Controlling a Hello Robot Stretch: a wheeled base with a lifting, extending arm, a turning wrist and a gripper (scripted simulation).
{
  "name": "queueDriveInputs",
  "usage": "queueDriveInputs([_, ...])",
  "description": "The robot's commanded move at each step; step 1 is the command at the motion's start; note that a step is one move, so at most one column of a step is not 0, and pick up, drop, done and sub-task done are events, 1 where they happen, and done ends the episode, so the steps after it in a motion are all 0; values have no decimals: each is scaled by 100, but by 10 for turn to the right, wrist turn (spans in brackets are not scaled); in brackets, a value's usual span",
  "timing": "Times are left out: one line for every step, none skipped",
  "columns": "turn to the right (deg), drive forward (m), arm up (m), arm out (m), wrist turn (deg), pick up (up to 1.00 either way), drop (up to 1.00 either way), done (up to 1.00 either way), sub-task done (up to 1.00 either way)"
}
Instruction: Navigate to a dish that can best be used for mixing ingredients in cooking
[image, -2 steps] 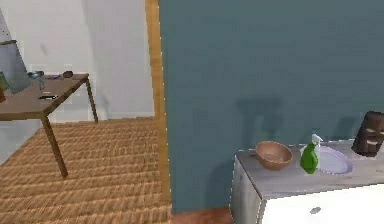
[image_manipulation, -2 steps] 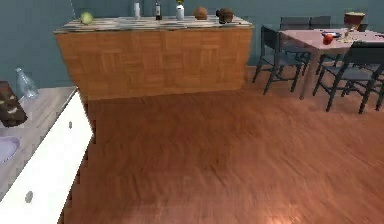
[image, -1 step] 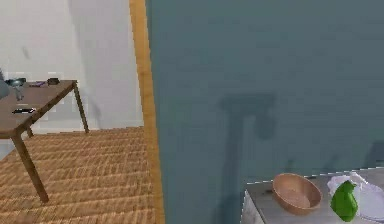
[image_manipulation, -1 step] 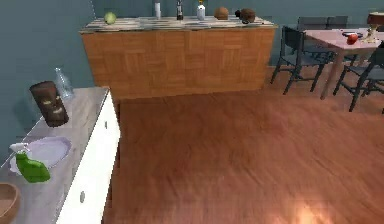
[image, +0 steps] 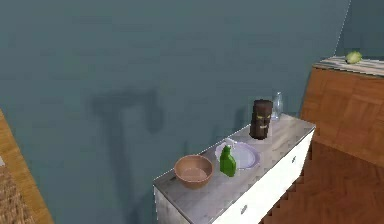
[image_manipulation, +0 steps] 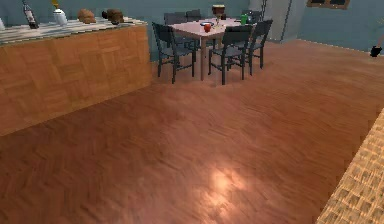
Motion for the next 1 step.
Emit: queueDriveInputs([0, 0, 0, 0, 0, 0, 0, 100, 0])
